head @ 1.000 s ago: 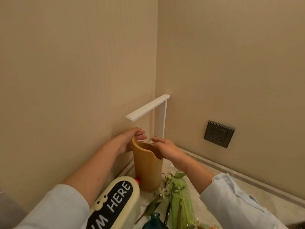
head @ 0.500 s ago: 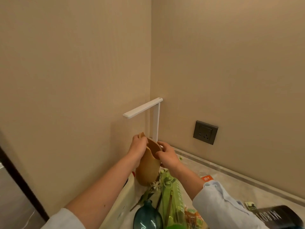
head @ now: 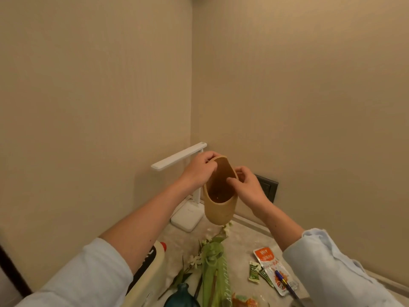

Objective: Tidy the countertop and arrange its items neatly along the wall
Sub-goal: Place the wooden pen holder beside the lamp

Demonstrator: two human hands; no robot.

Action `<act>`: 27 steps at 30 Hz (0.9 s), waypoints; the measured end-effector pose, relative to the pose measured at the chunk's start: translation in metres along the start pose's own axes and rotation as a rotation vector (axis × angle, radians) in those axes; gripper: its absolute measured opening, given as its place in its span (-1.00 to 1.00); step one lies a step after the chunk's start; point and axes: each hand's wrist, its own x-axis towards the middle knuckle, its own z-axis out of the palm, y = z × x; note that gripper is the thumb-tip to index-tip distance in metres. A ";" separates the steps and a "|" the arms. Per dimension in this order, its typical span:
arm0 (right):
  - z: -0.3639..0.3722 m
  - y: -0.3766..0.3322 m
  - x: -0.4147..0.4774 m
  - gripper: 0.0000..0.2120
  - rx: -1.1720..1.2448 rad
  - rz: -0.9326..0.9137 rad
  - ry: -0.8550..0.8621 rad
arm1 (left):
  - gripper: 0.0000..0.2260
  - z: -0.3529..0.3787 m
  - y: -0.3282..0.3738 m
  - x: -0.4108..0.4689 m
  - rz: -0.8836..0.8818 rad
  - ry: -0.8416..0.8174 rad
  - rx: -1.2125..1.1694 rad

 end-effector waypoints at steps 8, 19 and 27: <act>-0.002 0.007 0.009 -0.80 0.112 0.037 -0.059 | -0.72 0.007 -0.006 0.025 -0.008 -0.064 -0.100; 0.005 0.035 0.042 -0.76 0.207 0.045 0.329 | -0.71 0.044 -0.072 0.038 -0.222 0.118 -0.525; 0.013 0.050 0.056 -0.71 0.267 0.067 0.436 | -0.56 0.100 -0.158 0.025 -0.553 -0.433 0.184</act>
